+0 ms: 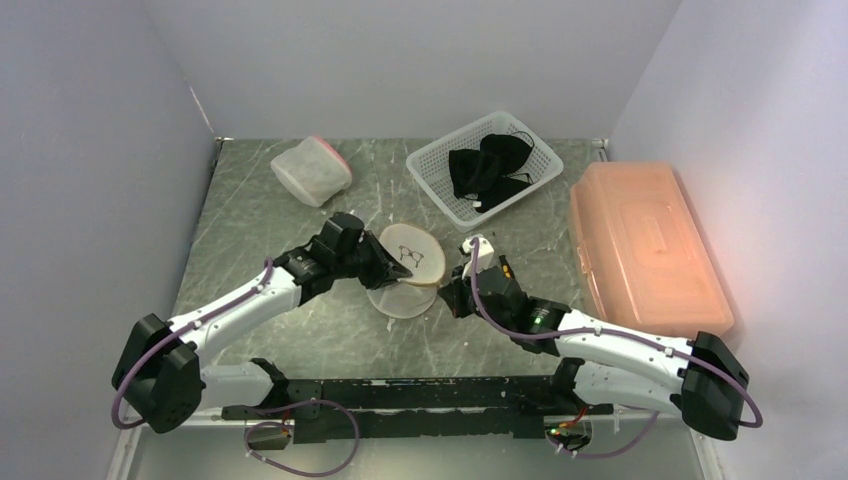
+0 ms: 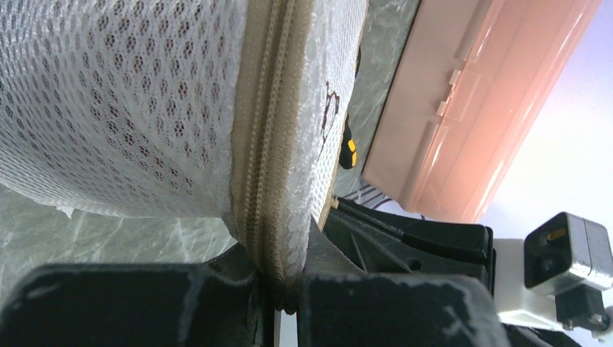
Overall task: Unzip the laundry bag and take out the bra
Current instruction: Unzip the laundry bag at the center of the board.
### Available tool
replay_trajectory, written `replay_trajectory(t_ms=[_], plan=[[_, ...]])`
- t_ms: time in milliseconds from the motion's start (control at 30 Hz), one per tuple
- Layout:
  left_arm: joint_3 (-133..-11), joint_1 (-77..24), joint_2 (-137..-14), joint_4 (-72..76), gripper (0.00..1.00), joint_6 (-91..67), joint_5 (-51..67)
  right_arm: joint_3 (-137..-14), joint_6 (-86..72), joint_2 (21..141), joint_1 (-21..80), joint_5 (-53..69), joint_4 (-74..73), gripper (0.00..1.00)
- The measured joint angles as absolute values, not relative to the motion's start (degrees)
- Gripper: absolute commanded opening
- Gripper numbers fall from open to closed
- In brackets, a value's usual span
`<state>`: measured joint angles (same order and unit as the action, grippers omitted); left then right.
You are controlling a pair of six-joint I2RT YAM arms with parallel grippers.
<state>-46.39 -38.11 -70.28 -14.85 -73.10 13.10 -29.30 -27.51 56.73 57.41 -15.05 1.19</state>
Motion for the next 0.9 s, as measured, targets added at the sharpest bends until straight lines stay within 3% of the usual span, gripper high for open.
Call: replay_trajectory(t_ms=[567, 833, 900], plan=[[-46.7, -34.8, -70.3, -14.9, 0.03, -63.8, 24.1, -29.3, -27.6, 58.0, 54.5, -17.0, 0.4, 0.0], [-56.4, -33.6, -77.0, -19.0, 0.17, -51.2, 32.1, -28.5, -26.9, 49.5, 54.9, -16.8, -2.0, 0.0], [-59.2, -33.3, -78.4, -20.5, 0.25, -47.9, 33.7, -28.5, -26.6, 47.9, 55.4, -16.5, -3.0, 0.0]])
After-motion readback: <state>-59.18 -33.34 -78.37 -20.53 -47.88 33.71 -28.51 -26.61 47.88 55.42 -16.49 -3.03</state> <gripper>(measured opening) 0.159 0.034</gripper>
